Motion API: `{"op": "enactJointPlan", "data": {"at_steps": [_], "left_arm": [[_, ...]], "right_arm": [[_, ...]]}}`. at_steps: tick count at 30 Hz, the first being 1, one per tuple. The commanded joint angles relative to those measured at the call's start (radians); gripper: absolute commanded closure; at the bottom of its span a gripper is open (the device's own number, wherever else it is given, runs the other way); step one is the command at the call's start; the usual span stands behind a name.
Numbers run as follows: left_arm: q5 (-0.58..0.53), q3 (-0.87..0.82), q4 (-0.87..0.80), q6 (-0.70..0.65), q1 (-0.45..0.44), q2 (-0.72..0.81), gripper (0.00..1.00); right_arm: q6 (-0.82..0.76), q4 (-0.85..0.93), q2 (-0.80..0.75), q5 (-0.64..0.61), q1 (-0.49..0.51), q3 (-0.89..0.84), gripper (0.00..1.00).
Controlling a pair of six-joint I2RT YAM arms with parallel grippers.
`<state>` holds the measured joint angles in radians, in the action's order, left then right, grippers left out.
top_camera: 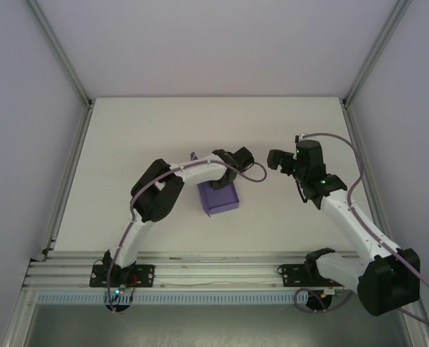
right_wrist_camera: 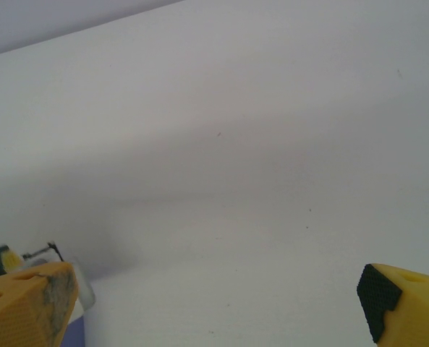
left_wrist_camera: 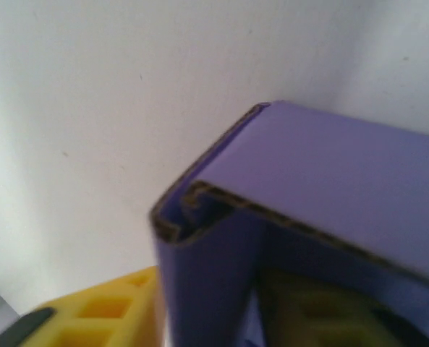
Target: Assemble paper box
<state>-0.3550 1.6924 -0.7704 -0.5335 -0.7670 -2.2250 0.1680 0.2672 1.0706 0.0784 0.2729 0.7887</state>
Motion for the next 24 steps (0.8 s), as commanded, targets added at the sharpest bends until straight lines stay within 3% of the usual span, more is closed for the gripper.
{"op": "enactJointPlan", "data": {"at_steps": [1,4,7,8,11,15,19,24], "left_arm": [[0.117,-0.012,0.026,-0.064,0.001,0.065,0.44],[0.125,-0.007,0.005,-0.091,0.002,0.119,0.36],[0.162,-0.005,-0.013,-0.103,0.003,0.18,0.05],[0.182,-0.009,-0.008,-0.104,0.002,0.204,0.0],[0.257,-0.022,0.026,-0.089,0.004,0.283,0.0],[0.31,-0.075,0.154,0.011,0.031,0.419,0.0],[0.319,-0.199,0.321,0.287,0.128,0.594,0.0],[0.265,-0.46,0.412,0.686,0.279,0.798,0.0]], "right_arm": [[-0.017,0.037,-0.045,-0.011,-0.016,-0.009,0.0],[-0.041,0.055,-0.067,0.017,-0.023,-0.009,0.0],[-0.075,0.061,-0.074,0.051,-0.032,-0.005,0.0],[-0.085,0.063,-0.071,0.061,-0.037,-0.001,0.0],[-0.129,0.052,-0.05,0.133,-0.055,0.01,0.0],[-0.292,0.032,0.033,0.324,-0.059,0.057,0.02],[-0.45,0.049,0.216,0.544,-0.056,0.191,0.13],[-0.622,0.227,0.519,0.591,0.047,0.454,0.23]]}}
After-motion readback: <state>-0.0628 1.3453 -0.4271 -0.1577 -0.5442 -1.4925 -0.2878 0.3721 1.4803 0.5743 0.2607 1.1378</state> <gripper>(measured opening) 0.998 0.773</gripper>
